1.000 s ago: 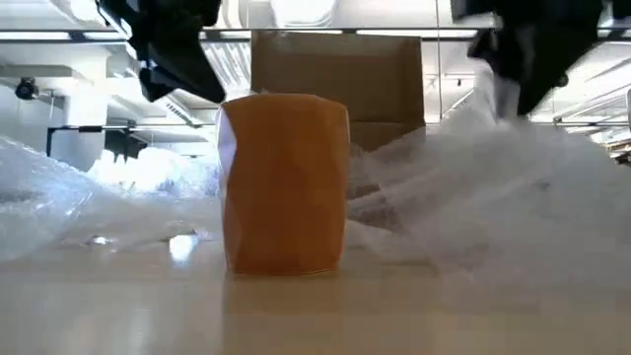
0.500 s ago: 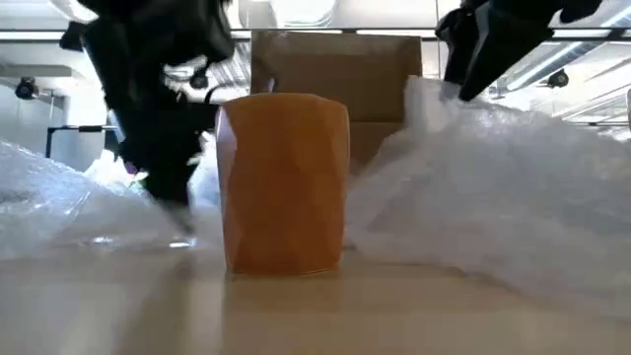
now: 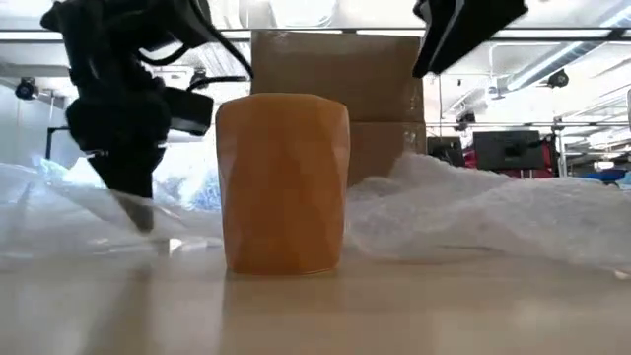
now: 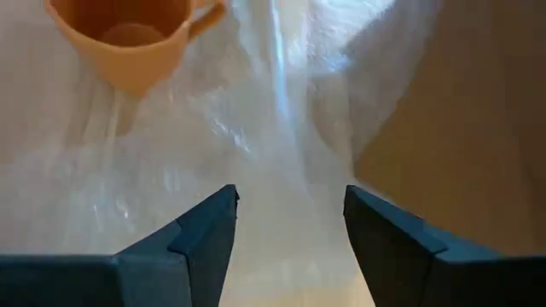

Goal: Wrap mug
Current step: Wrap the orange mug with bubble wrap

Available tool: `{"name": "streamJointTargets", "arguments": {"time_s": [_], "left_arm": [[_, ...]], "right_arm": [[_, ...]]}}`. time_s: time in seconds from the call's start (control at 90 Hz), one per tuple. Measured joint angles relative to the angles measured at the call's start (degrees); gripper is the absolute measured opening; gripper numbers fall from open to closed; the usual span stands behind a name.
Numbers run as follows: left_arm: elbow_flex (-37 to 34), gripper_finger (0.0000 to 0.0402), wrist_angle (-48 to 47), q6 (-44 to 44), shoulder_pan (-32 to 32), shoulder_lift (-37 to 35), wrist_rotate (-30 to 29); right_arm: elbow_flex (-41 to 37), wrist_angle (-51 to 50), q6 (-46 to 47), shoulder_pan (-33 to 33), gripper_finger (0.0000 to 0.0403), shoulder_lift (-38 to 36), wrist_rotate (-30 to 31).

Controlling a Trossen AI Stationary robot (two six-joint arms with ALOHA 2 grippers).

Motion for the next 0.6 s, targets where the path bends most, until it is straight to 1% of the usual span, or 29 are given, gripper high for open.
{"name": "streamJointTargets", "arguments": {"time_s": [0.144,0.222,0.3,0.422,0.6], "left_arm": [[-0.03,0.0000,2.26,0.41,-0.01,-0.37,-1.13],[-0.04,0.0000,3.13,1.11,-0.01,-0.15,-1.23],[-0.22,0.0000,3.13,1.31,-0.01,0.03,-1.25],[-1.59,0.0000,3.17,0.27,-0.06,0.03,-1.30],[-4.67,0.0000,3.29,-2.68,-0.21,0.03,0.41]], "right_arm": [[-4.59,10.30,-0.35,-1.39,0.0199,5.40,-5.11],[-6.26,15.27,0.11,-2.20,0.0199,8.73,-6.08],[-6.95,16.04,1.12,-2.97,0.0199,12.09,-6.12],[-6.89,8.54,3.38,-3.32,0.0199,15.03,-6.19],[-5.12,-10.50,7.49,-3.17,0.0199,14.15,-6.32]]}}
